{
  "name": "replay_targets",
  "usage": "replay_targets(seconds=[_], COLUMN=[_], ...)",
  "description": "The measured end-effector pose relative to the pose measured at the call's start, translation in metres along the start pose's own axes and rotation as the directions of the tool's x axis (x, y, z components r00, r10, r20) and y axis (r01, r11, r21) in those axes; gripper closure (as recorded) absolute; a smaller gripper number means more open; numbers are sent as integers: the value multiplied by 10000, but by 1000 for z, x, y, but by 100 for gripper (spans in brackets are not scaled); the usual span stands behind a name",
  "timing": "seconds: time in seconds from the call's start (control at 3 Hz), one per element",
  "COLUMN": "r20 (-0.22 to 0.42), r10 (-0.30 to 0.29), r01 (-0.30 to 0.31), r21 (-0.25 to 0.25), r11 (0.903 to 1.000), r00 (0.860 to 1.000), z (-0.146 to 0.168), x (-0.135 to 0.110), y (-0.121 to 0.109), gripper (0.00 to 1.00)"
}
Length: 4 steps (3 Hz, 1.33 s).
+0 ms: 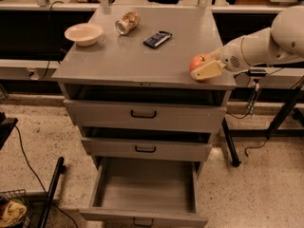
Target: Place apple into bottom drawer
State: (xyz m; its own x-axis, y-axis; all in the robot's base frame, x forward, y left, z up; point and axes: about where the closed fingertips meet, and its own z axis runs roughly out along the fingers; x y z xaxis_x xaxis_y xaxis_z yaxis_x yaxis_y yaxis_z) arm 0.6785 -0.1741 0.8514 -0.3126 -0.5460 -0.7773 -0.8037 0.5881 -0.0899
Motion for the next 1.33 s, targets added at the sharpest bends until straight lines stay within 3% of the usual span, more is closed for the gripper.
replay_targets(seconds=[0.33,0.67,1.0,1.33], r20=[701,2098,1993,-171], r10=[10,-796,-1384,-1998], r01=[-3,899,1638,1889], r21=[-106,-400,-1170,-2558], r11=[9999,9951,9795,9481], r00=[9975,9745,9701,9797], z=[-8,-45,-55,-22], x=[-6,-32,-35,0], y=[1,25,66,125], gripper=[64,88,100,100])
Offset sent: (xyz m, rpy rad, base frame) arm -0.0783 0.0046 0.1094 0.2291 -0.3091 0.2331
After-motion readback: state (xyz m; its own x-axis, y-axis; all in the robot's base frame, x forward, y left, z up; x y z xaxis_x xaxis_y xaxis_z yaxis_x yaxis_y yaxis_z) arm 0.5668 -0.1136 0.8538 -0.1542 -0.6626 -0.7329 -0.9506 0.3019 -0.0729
